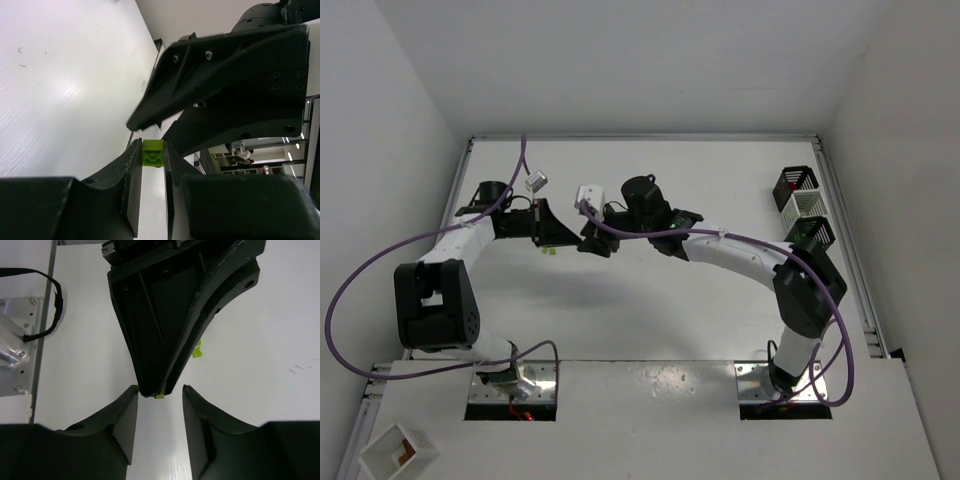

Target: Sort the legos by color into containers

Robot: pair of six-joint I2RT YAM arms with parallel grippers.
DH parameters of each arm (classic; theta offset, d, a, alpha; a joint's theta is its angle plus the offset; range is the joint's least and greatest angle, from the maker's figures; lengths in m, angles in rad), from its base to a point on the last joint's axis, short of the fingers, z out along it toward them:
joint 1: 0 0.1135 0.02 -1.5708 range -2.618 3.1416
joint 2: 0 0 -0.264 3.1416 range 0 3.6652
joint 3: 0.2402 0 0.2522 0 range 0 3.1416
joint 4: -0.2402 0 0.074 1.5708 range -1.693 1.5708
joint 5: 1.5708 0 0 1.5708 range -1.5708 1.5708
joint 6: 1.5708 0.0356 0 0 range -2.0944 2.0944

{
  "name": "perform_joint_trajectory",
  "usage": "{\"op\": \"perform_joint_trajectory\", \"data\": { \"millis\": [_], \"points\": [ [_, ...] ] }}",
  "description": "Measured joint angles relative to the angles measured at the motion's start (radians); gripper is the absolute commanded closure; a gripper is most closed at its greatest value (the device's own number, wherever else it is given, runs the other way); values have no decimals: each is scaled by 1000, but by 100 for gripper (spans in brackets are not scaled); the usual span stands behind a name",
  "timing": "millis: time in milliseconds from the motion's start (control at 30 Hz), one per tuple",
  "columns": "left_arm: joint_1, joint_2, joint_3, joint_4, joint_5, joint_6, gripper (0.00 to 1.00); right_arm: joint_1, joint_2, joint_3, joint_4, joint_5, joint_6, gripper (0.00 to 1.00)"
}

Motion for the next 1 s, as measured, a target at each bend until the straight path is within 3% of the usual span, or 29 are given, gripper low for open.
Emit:
{"op": "perform_joint_trajectory", "data": {
  "millis": [167, 267, 367, 400, 500, 567, 600, 633, 867, 1000],
  "points": [
    [0, 0, 2, -1, -2, 10, 95, 8, 2, 2, -1, 0, 5, 76],
    [4, 0, 3, -3, -9, 10, 88, 11, 2, 2, -2, 1, 3, 87],
    [5, 0, 4, -5, -12, 10, 72, 11, 2, 2, -2, 3, 3, 97],
    [5, 0, 4, -4, -14, 11, 60, 11, 2, 2, -1, 3, 3, 99],
    [5, 0, 4, 2, -25, 28, 40, 11, 2, 2, 5, -4, 8, 100],
    [7, -3, 5, -1, -34, 43, 33, 15, -3, -1, 9, -4, 10, 100],
    [13, -6, 5, -5, -35, 48, 18, 17, -13, -13, 20, 1, 10, 100],
    [19, -13, 4, -9, -32, 56, 12, 18, -26, -27, 22, 6, 10, 100],
    [87, -109, 4, -34, -18, 71, 1, -6, -132, -155, -18, 66, 4, 100],
    [112, -199, 4, -21, -146, 45, 1, -58, -214, -206, -114, 159, 3, 100]
  ]
}}
